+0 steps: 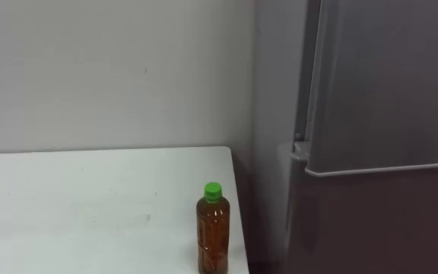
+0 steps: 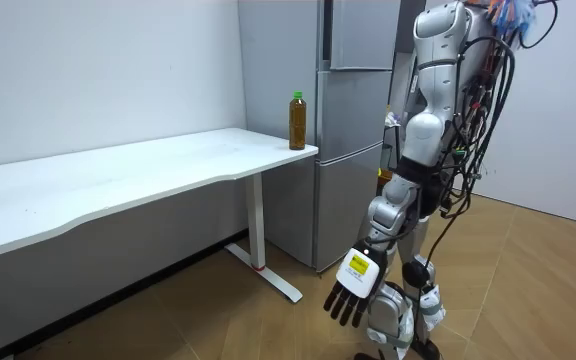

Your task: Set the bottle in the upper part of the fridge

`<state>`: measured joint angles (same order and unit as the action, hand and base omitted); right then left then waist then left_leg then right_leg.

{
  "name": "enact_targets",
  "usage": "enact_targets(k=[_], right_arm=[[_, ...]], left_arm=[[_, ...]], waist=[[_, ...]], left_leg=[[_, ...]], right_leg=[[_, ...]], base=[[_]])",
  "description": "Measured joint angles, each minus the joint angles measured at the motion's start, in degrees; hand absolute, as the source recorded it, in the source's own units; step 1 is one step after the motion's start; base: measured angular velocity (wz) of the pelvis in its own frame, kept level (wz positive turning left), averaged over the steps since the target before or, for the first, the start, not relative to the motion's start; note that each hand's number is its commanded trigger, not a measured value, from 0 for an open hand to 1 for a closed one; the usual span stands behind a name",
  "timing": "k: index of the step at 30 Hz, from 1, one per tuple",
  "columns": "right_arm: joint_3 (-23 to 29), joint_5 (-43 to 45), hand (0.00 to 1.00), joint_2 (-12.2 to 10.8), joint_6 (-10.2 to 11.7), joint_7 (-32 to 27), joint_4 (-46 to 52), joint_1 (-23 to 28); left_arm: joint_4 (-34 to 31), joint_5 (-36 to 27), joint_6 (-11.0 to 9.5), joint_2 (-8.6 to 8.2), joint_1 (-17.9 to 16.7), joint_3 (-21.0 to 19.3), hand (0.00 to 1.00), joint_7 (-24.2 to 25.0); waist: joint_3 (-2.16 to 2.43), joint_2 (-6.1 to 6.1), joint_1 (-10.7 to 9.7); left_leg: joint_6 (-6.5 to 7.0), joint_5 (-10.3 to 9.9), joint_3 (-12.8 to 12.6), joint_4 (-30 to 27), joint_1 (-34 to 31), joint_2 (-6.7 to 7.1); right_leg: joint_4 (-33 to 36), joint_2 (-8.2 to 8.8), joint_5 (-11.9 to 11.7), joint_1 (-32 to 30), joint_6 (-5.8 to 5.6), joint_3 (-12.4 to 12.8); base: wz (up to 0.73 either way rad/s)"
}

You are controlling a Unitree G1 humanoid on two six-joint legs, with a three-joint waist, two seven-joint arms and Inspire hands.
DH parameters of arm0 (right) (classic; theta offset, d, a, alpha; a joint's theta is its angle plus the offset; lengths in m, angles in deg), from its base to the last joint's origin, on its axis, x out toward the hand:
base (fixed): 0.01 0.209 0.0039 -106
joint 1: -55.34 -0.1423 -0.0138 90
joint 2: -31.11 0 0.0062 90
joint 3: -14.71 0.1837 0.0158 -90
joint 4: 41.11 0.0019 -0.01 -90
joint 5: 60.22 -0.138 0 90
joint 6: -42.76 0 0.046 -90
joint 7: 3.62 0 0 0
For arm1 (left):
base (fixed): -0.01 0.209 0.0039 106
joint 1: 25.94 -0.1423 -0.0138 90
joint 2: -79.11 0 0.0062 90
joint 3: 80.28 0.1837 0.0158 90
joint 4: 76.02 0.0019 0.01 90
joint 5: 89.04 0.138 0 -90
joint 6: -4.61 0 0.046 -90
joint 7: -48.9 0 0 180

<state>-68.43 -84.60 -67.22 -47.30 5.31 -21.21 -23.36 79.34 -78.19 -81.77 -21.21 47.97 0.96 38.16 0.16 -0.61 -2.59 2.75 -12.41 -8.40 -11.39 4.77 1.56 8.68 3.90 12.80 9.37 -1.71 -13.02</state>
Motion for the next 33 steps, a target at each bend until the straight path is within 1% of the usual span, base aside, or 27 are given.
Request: enact_targets(k=[6,12,14,15,17,18,20,21,23,24,25,26,27,28,29,30,31,33], right_arm=[[0.1,0.1,0.0,0.0,-0.1,0.0,-0.1,0.0],[0.1,-0.1,0.0,-0.2,-0.8,-0.1,0.0,-0.1],[0.1,-0.4,0.0,-0.4,-0.7,-0.1,0.4,0.1],[0.2,-0.4,0.0,-0.4,-0.7,-0.1,0.4,0.2],[1.0,-0.4,0.0,-0.4,-0.7,0.0,0.3,0.2],[1.0,-0.4,0.0,-0.4,-0.7,0.0,0.3,0.2],[1.1,-0.4,0.0,-0.2,-0.7,-0.1,0.3,0.6],[1.1,-0.4,0.0,-0.2,-0.6,-0.1,0.4,0.6],[1.2,-0.1,0.0,0.0,-0.2,-0.1,0.3,0.6],[1.3,0.0,0.0,0.1,-0.2,-0.1,0.3,0.5],[1.4,0.1,0.0,0.3,-0.1,0.0,0.3,0.4],[1.3,0.1,0.0,0.8,0.0,0.0,0.2,0.4],[1.3,0.1,0.0,1.0,0.0,0.0,0.2,0.5],[1.4,0.0,0.0,1.2,0.1,0.0,0.5,0.6],[1.9,0.1,0.0,1.2,0.3,0.0,1.0,0.7],[2.0,0.1,0.0,1.3,0.6,0.0,1.1,0.7],[2.3,0.2,0.0,1.3,0.9,0.0,1.5,0.9],[2.5,0.4,0.0,1.3,1.4,0.0,1.5,1.2]], left_arm=[[0.8,0.0,0.0,0.0,0.0,-0.8,0.0,-0.3],[1.1,-0.5,0.1,-0.03,-0.1,-2.0,0.0,-0.4],[1.1,-4.8,0.1,-0.26,0.0,-2.6,0.0,-1.7],[1.1,-5.9,0.1,-0.3,0.0,-3.0,0.0,-1.9],[1.1,-10.4,-0.1,-0.33,0.3,-6.0,0.0,-2.9],[1.1,-11.7,-0.2,-0.28,0.3,-6.4,0.0,-3.2],[0.9,-17.1,-0.5,-0.2,0.9,-7.1,0.0,-4.7],[0.7,-18.1,-0.6,-0.2,1.0,-7.2,0.0,-5.0],[0.0,-21.4,-1.4,-0.11,1.3,-7.9,0.0,-5.7],[-0.4,-22.4,-1.4,-0.08,1.7,-8.4,0.0,-6.0],[-1.3,-24.7,-1.7,0.13,2.5,-9.3,0.0,-6.8],[-1.5,-26.0,-2.7,0.36,3.2,-9.3,0.0,-7.4],[-2.0,-26.4,-3.1,0.35,3.4,-9.4,0.0,-7.8],[-4.1,-26.7,-3.8,0.35,3.5,-9.5,0.0,-8.4],[-7.3,-27.2,-4.3,0.35,3.6,-10.4,0.0,-9.0],[-8.8,-27.6,-4.8,0.36,3.7,-10.9,0.0,-9.1],[-11.9,-28.6,-6.0,0.41,3.9,-11.4,0.0,-9.8],[-18.3,-29.5,-8.0,0.48,4.2,-11.3,0.0,-11.1]], waist=[[0.0,-0.15,0.0],[0.02,-0.54,0.1],[0.02,-0.58,0.4],[0.02,-0.57,0.3],[0.03,-0.56,0.6],[0.03,-0.52,0.7],[0.03,-0.28,1.4],[0.02,-0.22,1.5],[0.04,0.24,1.5],[0.09,0.71,1.5],[-0.27,0.63,1.5],[-0.21,1.24,1.5],[-0.25,1.59,1.5],[-0.23,2.22,1.5],[-0.29,2.62,1.5],[-0.37,2.79,1.5],[-0.45,2.98,1.5],[-0.42,3.11,1.3]], left_leg=[[0.01,0.0,-0.2,0.1,0.0,0.0],[0.01,0.0,-0.2,0.1,-0.1,-0.06],[0.0,0.0,-0.2,0.1,-0.1,-0.07],[0.0,0.0,-0.2,0.1,-0.1,-0.07],[0.0,0.0,-0.2,0.0,0.0,-0.1],[0.0,0.0,-0.2,0.0,0.0,-0.11],[0.0,0.0,-0.2,0.0,0.0,-0.12],[0.0,0.0,-0.2,0.0,0.1,-0.12],[-0.01,0.0,-0.2,-0.1,0.1,-0.18],[0.0,0.0,-0.2,-0.3,0.1,-0.23],[0.0,0.0,-0.2,-0.4,0.1,-0.28],[-0.01,-0.1,-0.2,-0.4,0.0,-0.3],[-0.01,-0.2,-0.2,-0.4,0.0,-0.31],[-0.01,-0.2,-0.2,-0.4,0.0,-0.33],[-0.02,-0.2,-0.2,-0.4,-0.1,-0.37],[-0.03,-0.2,-0.2,-0.4,-0.1,-0.38],[-0.05,-0.2,-0.2,-0.5,0.0,-0.39],[-0.08,-0.2,-0.2,-0.8,0.0,-0.37]], right_leg=[[0.0,0.01,0.0,-0.1,-0.01,0.1],[0.0,-0.02,0.0,-0.2,-0.01,0.2],[0.0,-0.01,0.0,-0.2,-0.01,0.1],[0.0,-0.01,0.0,-0.2,-0.01,0.0],[0.1,-0.03,0.0,-0.2,0.0,0.1],[0.1,-0.03,0.0,-0.2,0.01,0.2],[0.1,-0.04,0.0,-0.2,0.02,0.1],[0.2,-0.05,-0.1,-0.2,0.03,0.1],[0.6,-0.1,-0.2,-0.1,0.1,0.1],[0.9,-0.1,-0.2,-0.2,0.11,0.1],[1.1,-0.1,-0.2,-0.2,0.13,0.1],[1.1,-0.11,-0.2,-0.1,0.16,0.1],[1.2,-0.11,-0.2,-0.1,0.16,0.0],[1.3,-0.12,-0.2,0.0,0.16,0.1],[1.5,-0.12,-0.2,-0.2,0.18,0.1],[1.7,-0.12,-0.2,-0.3,0.19,0.1],[1.8,-0.11,-0.1,-0.3,0.25,0.2],[1.8,-0.04,0.3,-0.5,0.29,0.3]], base=[[0.0],[0.0],[0.0],[0.0],[0.0],[0.0],[0.0],[0.0],[0.0],[0.0],[0.0],[0.0],[-0.04],[0.0],[0.0],[0.0],[0.0],[0.0]])
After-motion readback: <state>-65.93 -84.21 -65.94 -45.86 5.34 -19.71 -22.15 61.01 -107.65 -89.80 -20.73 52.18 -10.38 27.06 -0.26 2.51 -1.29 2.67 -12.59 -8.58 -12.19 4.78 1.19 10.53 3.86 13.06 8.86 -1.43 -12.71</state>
